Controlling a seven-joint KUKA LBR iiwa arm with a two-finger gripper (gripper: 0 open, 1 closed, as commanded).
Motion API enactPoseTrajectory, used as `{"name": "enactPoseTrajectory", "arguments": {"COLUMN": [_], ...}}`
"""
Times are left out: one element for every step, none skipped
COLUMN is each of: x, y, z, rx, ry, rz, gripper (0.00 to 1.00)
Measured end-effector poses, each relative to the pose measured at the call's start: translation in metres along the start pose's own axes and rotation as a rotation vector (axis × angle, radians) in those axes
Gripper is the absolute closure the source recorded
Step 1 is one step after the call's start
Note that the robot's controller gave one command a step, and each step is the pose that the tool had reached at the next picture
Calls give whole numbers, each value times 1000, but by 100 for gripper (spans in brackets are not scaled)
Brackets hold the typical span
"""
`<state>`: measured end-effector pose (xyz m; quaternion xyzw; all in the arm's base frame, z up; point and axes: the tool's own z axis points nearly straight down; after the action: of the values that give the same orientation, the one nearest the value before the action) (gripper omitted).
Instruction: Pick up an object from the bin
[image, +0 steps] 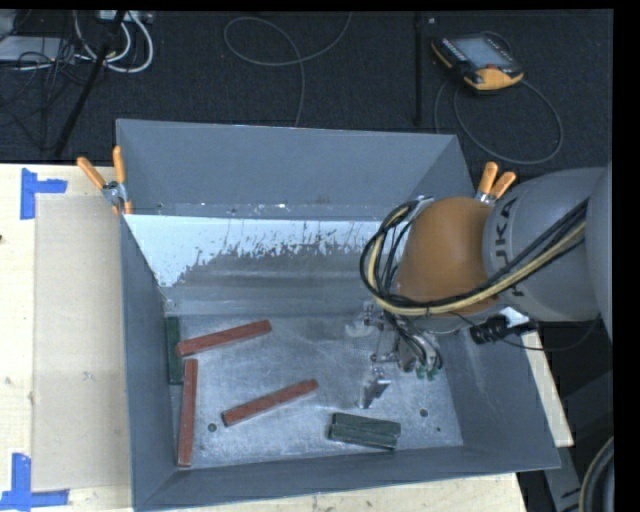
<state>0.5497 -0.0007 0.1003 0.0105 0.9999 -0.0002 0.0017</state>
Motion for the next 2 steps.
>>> {"name": "enactPoseTrajectory", "arguments": {"x": [13,5], "y": [31,86], "z": [17,24], "rx": [-3,-4], "ry": [11,-17], "rz": [-4,169], "gripper": [0,100]}}
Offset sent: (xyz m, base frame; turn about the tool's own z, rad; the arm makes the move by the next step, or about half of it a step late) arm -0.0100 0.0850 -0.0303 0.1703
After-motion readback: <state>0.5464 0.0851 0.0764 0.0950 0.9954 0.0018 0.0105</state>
